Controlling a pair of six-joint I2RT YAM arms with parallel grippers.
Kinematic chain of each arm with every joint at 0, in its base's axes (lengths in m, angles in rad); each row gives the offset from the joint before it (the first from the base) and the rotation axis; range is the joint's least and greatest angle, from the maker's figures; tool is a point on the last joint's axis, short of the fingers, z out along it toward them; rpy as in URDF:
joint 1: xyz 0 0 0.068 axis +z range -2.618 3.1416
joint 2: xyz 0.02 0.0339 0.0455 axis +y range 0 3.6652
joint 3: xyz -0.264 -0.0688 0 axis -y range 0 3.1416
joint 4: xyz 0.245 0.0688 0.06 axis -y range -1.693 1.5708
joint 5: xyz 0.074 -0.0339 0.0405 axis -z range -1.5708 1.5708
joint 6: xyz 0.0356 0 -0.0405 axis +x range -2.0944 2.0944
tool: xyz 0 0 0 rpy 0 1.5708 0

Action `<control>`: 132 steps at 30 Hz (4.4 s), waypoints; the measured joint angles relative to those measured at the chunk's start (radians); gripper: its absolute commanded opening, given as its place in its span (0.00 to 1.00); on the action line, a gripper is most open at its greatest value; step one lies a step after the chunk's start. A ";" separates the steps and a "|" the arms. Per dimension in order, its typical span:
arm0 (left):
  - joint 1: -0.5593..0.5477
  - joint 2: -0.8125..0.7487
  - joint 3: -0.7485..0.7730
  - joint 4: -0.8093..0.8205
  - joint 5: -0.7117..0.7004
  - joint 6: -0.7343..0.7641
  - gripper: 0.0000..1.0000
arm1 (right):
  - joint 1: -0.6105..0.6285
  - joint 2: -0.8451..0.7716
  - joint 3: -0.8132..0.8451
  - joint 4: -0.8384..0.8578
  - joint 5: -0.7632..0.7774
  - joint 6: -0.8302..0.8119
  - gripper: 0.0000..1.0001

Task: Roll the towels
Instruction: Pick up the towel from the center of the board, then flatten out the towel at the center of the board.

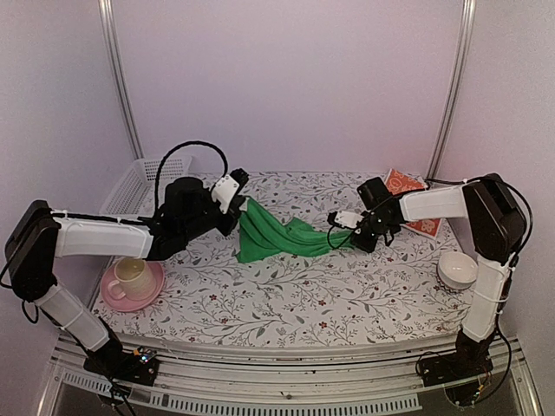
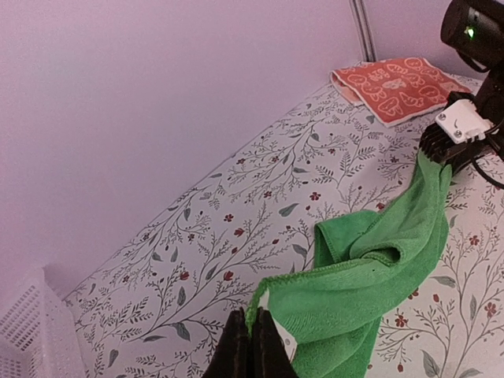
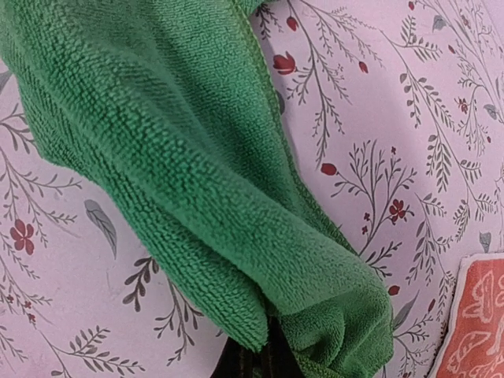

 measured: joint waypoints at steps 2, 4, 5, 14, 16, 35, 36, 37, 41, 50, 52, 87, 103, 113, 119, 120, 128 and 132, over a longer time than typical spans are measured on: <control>0.000 0.000 0.001 0.003 -0.001 0.008 0.00 | -0.001 -0.002 0.002 -0.001 -0.003 0.002 0.02; -0.004 0.000 0.010 -0.002 -0.006 0.021 0.00 | -0.002 -0.010 0.002 -0.002 0.000 0.008 0.02; -0.007 0.000 0.019 -0.006 -0.010 0.030 0.00 | -0.002 -0.019 0.002 -0.002 0.007 0.014 0.02; -0.047 -0.056 0.157 0.064 -0.098 0.106 0.00 | -0.042 -0.284 0.071 0.066 0.195 0.145 0.02; -0.058 -0.082 0.158 0.089 -0.124 0.121 0.00 | -0.050 -0.337 0.071 0.075 0.199 0.150 0.02; -0.163 -0.070 -0.196 0.558 -0.587 0.345 0.00 | 0.172 -0.406 -0.139 -0.037 -0.088 0.003 0.50; -0.165 -0.058 -0.206 0.588 -0.600 0.362 0.00 | 0.174 -0.399 -0.139 -0.051 -0.106 -0.011 0.55; -0.167 -0.050 -0.214 0.609 -0.612 0.375 0.00 | 0.172 -0.397 -0.140 -0.061 -0.114 -0.011 0.57; -0.172 -0.024 -0.233 0.666 -0.637 0.409 0.00 | 0.132 -0.397 -0.140 -0.087 -0.172 -0.012 0.57; -0.177 0.000 -0.235 0.731 -0.650 0.426 0.00 | 0.030 -0.340 -0.147 -0.137 -0.257 -0.014 0.51; -0.177 0.008 -0.236 0.733 -0.651 0.427 0.00 | 0.031 -0.300 -0.146 -0.150 -0.270 -0.015 0.51; -0.201 0.058 -0.236 0.766 -0.650 0.468 0.00 | 0.024 -0.112 -0.060 -0.307 -0.348 0.064 0.30; -0.204 0.060 -0.236 0.777 -0.650 0.471 0.00 | 0.024 -0.080 -0.039 -0.346 -0.397 0.074 0.26; -0.206 0.066 -0.236 0.781 -0.650 0.472 0.00 | 0.024 -0.069 -0.038 -0.360 -0.402 0.072 0.03; -0.206 0.073 -0.236 0.781 -0.650 0.471 0.00 | 0.024 -0.071 -0.008 -0.364 -0.397 0.076 0.02; -0.206 0.073 -0.236 0.780 -0.649 0.471 0.00 | 0.024 -0.077 -0.004 -0.359 -0.385 0.078 0.02; -0.206 -0.063 -0.229 0.496 -0.577 0.343 0.00 | -0.045 -0.343 0.000 -0.293 -0.243 0.125 0.02; -0.206 -0.245 -0.201 0.249 -0.454 0.193 0.00 | -0.099 -0.558 -0.009 -0.198 -0.134 0.144 0.02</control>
